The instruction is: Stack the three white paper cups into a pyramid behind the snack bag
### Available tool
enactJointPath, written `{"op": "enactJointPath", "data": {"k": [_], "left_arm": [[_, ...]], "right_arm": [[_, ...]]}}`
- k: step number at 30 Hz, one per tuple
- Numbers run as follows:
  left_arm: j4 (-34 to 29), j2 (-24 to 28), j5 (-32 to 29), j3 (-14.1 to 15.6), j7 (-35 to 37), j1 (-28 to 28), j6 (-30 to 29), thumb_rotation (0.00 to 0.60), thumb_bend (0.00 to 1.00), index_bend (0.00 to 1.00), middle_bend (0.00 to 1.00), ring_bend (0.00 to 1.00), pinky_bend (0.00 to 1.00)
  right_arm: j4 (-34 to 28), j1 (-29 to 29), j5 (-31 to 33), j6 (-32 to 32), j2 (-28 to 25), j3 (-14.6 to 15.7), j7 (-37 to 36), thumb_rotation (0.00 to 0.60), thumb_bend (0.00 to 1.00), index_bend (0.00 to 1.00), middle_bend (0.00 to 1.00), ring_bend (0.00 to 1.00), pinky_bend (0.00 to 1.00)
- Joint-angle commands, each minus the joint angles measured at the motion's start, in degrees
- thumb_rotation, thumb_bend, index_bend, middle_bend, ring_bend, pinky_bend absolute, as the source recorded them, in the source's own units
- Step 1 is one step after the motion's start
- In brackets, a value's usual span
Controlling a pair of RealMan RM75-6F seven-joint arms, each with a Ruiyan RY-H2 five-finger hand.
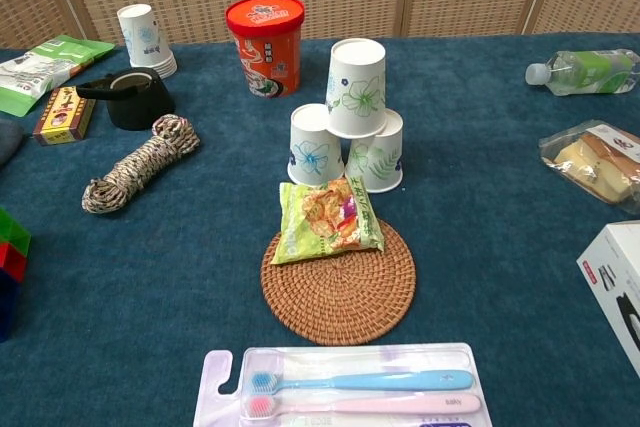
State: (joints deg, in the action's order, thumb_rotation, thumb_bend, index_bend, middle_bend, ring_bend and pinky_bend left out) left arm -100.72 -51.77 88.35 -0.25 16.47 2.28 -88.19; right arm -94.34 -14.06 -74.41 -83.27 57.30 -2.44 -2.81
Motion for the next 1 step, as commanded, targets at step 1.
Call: {"op": "enactJointPath", "data": {"k": [1], "left_arm": [[0.0, -0.1, 0.0, 0.0, -0.1, 0.0, 0.2, 0.6, 0.45, 0.02, 0.0, 0.0, 0.0]], "right_arm": [[0.2, 0.4, -0.2, 0.1, 0.2, -0.4, -0.1, 0.6, 0.57, 0.04, 0.08, 0.0, 0.01]]}}
